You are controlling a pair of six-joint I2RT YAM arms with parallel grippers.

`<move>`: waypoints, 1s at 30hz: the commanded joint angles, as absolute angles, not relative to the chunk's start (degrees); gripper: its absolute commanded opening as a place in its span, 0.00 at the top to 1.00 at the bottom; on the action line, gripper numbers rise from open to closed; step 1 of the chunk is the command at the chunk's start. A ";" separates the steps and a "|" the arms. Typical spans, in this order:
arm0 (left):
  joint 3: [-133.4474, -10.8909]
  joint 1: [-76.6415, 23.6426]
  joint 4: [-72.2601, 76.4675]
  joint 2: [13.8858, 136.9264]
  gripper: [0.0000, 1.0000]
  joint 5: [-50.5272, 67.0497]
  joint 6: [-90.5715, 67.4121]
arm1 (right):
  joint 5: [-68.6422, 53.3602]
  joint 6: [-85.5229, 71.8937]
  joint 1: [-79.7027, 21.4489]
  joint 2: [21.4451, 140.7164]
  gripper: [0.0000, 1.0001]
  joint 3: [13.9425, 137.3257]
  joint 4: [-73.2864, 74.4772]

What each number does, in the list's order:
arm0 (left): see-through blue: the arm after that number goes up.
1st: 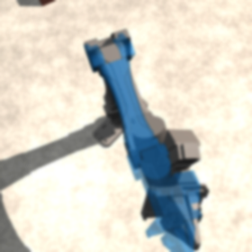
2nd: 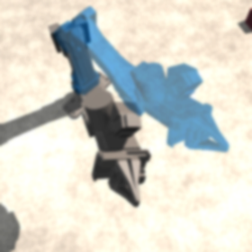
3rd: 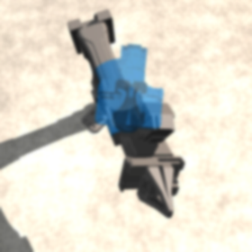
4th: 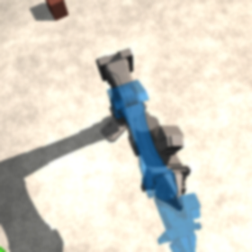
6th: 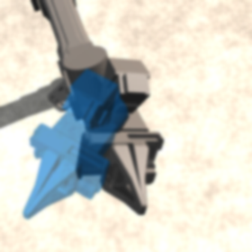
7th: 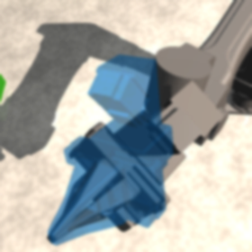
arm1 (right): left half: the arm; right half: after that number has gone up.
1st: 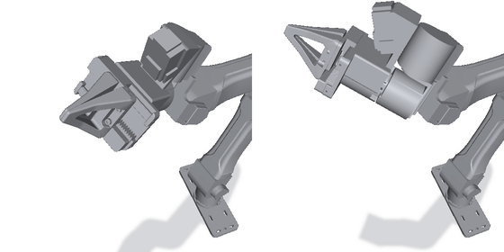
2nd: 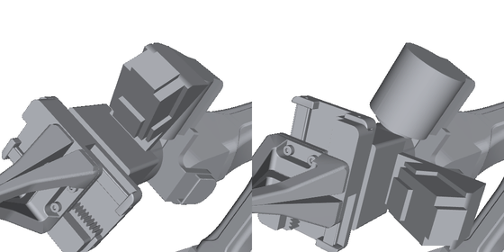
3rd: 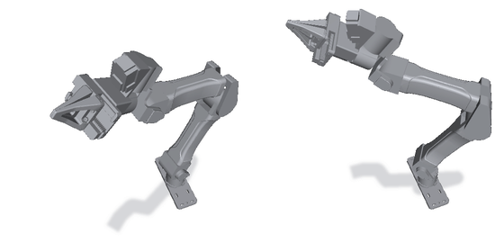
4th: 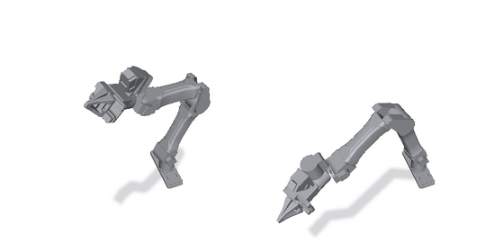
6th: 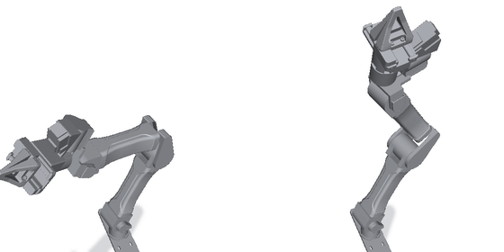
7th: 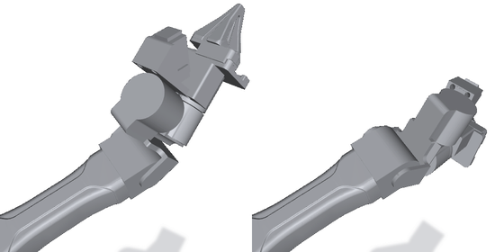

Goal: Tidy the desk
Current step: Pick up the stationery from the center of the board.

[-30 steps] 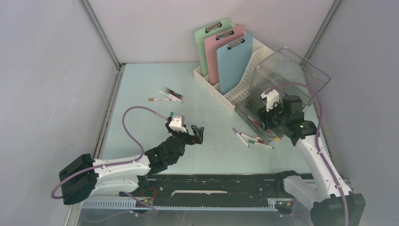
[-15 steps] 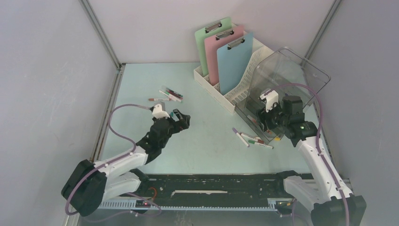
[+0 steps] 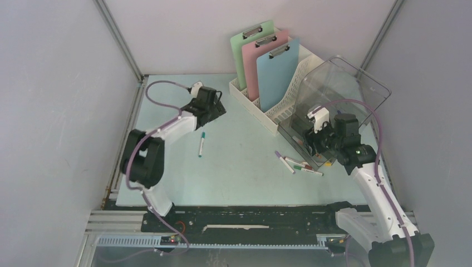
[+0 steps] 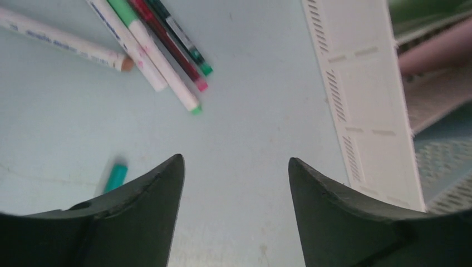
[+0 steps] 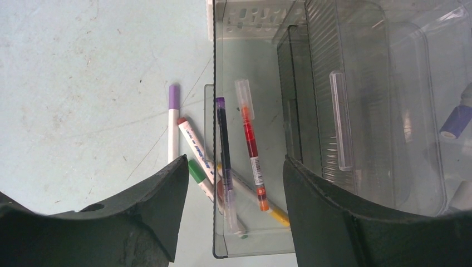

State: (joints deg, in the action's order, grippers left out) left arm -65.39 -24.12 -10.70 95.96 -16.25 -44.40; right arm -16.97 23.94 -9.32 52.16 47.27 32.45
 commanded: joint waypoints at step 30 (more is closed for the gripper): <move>-111.56 -11.41 -37.10 133.67 0.60 -4.95 -45.08 | -17.32 24.92 -12.12 49.39 0.29 47.38 32.67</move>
